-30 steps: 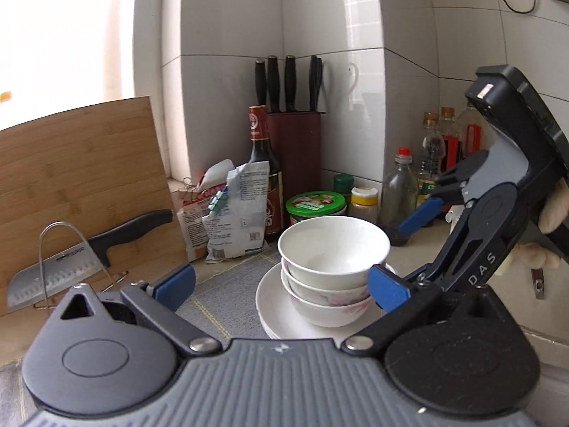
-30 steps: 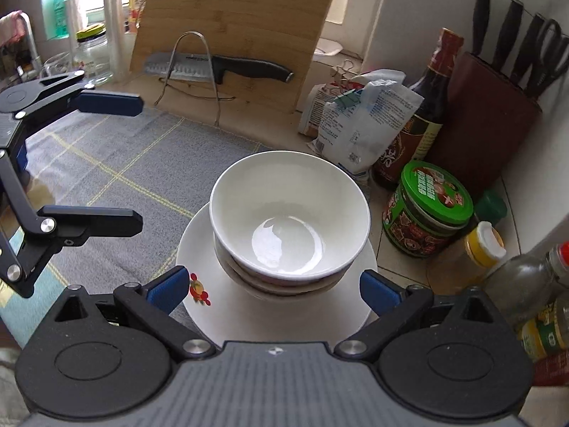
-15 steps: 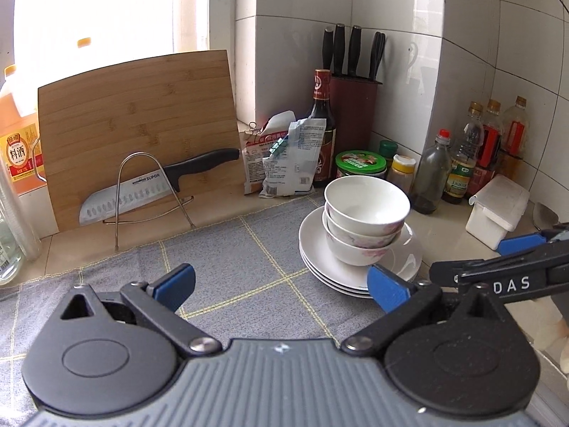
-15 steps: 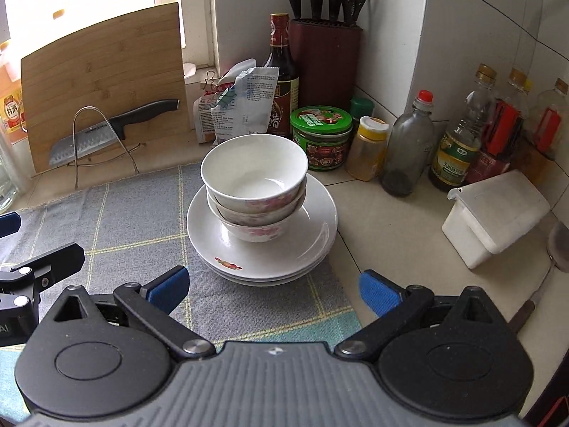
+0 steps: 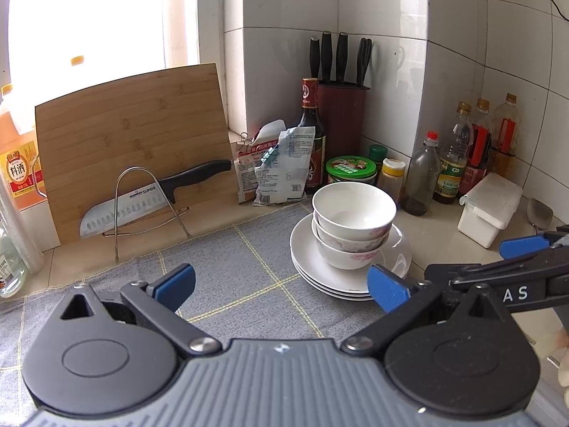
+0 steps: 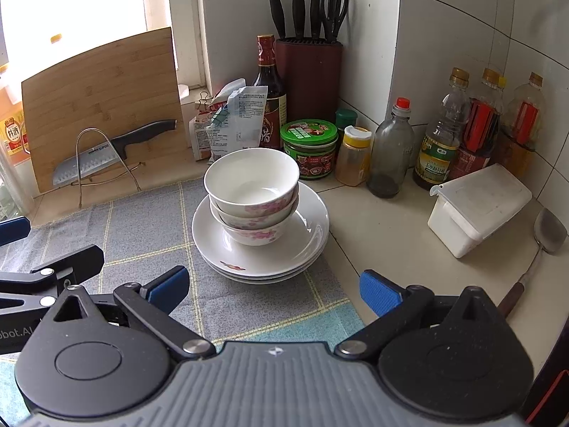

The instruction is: Organize plates and bowls

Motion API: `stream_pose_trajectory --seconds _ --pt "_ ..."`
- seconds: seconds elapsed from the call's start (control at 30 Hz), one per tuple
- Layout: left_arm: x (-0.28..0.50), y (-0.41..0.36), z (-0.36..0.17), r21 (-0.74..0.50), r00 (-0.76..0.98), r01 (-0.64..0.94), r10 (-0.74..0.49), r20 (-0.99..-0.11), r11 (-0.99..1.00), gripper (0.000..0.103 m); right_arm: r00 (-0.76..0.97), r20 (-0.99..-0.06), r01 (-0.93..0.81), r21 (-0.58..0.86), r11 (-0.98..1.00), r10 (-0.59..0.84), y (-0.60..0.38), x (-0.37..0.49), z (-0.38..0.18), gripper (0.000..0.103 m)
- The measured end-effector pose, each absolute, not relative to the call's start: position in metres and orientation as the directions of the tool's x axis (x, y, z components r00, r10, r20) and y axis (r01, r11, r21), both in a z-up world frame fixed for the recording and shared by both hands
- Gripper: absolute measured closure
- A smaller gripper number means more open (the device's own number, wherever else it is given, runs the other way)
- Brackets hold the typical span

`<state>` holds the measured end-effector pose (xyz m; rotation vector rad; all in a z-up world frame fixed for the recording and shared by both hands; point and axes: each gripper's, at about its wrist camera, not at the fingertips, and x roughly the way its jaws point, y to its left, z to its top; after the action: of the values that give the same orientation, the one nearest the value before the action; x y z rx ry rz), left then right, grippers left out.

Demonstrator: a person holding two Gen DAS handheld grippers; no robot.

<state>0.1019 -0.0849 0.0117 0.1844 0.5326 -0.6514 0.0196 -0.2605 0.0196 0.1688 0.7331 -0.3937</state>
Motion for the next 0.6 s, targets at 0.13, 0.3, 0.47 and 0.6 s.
stream_pose_trajectory --seconds 0.13,0.3,0.47,0.6 --pt "0.1030 -0.0846 0.0117 -0.003 0.665 0.619 -0.526 -0.530 0.785 0.001 0.674 -0.681 0.409 0.022 0.912 -0.285 -0.2609 0.0191 0.0197 0.000" --pt "0.1036 -0.0846 0.0130 -0.006 0.664 0.619 -0.527 -0.530 0.785 0.001 0.674 -0.683 0.409 0.027 0.912 -0.282 -0.2618 0.0190 0.0200 0.000" --pt "0.1030 -0.0863 0.0143 -0.003 0.667 0.616 -0.524 -0.531 0.787 0.001 0.677 -0.679 0.412 0.028 0.911 -0.285 -0.2630 0.0169 0.0214 0.000" --pt "0.1029 -0.0867 0.0144 -0.002 0.667 0.616 -0.523 -0.531 0.788 0.001 0.678 -0.678 0.413 0.029 0.910 -0.286 -0.2648 0.0159 0.0219 0.000"
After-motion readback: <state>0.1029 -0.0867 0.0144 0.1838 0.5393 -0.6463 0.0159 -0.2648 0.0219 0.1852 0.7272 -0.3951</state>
